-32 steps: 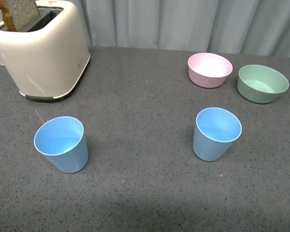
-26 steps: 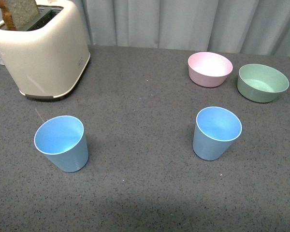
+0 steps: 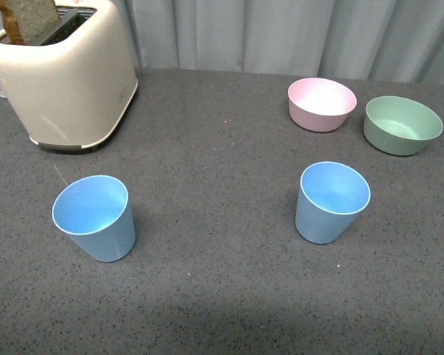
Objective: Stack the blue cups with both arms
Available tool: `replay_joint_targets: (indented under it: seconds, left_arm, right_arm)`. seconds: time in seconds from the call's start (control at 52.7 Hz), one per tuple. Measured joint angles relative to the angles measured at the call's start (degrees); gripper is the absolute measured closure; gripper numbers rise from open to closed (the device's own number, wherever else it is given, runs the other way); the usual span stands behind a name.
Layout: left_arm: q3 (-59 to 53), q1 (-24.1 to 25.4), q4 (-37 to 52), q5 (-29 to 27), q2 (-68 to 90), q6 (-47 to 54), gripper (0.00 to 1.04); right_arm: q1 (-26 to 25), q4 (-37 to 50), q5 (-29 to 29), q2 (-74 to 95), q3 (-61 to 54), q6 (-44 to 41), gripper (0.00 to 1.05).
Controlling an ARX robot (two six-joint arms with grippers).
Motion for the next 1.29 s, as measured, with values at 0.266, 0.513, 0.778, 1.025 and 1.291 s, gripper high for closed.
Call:
replay_joint_targets:
  seconds: [0.266,0.513,0.778,1.025,1.291]
  left_arm:
    - [0.00,0.00,0.00,0.00,0.00,0.00,0.07]
    - [0.98,-1.84,-3.13,-6.58,1.49,-1.75,0.07]
    - [7.80,-0.76,-3.69,-14.58,28.74,-14.34,0.07]
    - [18.05,2.69,1.79,1.20,53.79,-16.48,0.07]
    - [25.68,2.56,0.11,7.61,71.08,-11.08,0.07]
  right_arm:
    - [0.00,0.00,0.00,0.00,0.00,0.00,0.10]
    - [0.00,0.00,0.00,0.00,0.00,0.00,0.10]
    - [-0.04,0.00,-0.07,0.00,0.00,-0.04,0.10]
    - [-0.04,0.00,-0.02,0.00,0.00,-0.02,0.10]
    - [-0.04,0.00,-0.02,0.00,0.00,-0.02,0.10]
